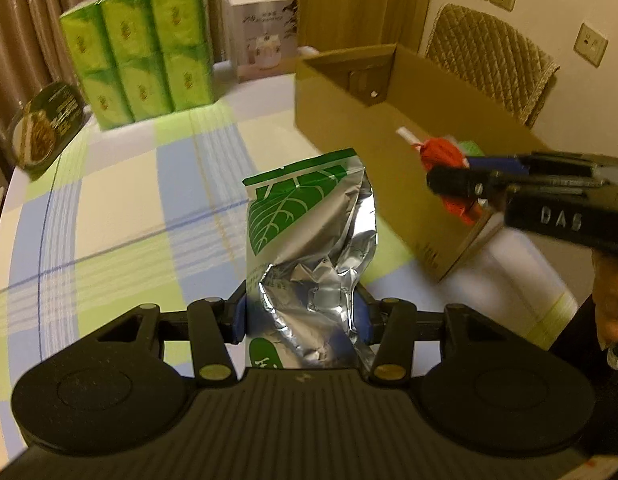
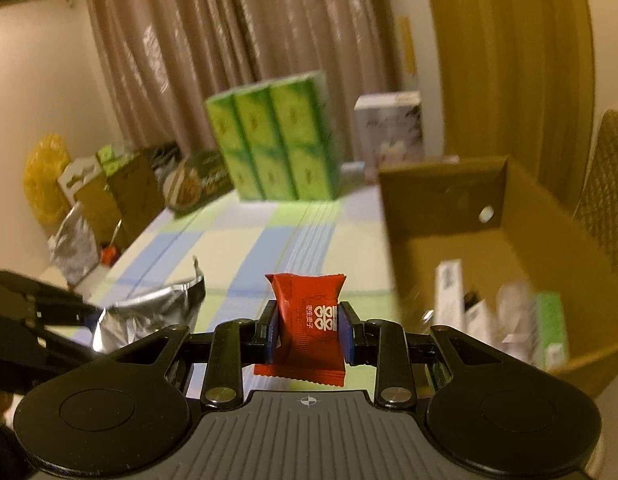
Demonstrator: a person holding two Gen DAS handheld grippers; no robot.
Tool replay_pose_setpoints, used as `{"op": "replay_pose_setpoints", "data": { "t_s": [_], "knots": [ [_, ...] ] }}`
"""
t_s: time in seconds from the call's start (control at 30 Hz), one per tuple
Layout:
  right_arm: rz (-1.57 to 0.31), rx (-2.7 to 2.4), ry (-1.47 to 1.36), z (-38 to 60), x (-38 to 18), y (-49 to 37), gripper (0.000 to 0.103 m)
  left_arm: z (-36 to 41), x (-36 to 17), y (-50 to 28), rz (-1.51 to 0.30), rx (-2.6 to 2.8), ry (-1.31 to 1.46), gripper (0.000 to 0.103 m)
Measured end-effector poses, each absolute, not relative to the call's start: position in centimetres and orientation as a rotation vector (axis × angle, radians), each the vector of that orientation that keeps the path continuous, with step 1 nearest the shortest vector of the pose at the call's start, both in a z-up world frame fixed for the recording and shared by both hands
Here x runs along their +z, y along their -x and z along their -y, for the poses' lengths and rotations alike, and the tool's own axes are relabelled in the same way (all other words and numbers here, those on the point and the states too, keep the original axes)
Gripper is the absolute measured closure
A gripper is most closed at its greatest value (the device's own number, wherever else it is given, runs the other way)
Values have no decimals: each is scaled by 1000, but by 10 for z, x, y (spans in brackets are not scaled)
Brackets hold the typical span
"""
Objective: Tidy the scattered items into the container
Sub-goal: 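Carry the foil bag and candy packet with both grippers over the cardboard box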
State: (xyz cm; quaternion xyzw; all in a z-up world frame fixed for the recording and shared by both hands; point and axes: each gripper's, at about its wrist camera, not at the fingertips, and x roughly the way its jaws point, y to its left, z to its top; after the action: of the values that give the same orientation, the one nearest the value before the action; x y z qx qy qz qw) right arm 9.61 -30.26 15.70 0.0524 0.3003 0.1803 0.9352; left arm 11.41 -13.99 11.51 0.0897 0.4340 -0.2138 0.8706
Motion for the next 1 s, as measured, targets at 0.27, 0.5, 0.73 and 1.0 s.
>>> {"op": "replay_pose_setpoints", "data": {
  "t_s": [0.27, 0.5, 0.73, 1.0],
  "knots": [
    [-576, 281, -99, 363, 184, -125, 76, 196, 138, -146, -875, -503, -157, 59],
    [-594, 202, -78, 416, 182, -144, 76, 258, 150, -179, -860, -564, -135, 59],
    [-608, 170, -66, 443, 176, -165, 75, 304, 154, -211, -859, -594, -75, 59],
    [-626, 168, -65, 460, 165, -190, 75, 323, 139, -241, -891, -580, 11, 59]
  ]
}}
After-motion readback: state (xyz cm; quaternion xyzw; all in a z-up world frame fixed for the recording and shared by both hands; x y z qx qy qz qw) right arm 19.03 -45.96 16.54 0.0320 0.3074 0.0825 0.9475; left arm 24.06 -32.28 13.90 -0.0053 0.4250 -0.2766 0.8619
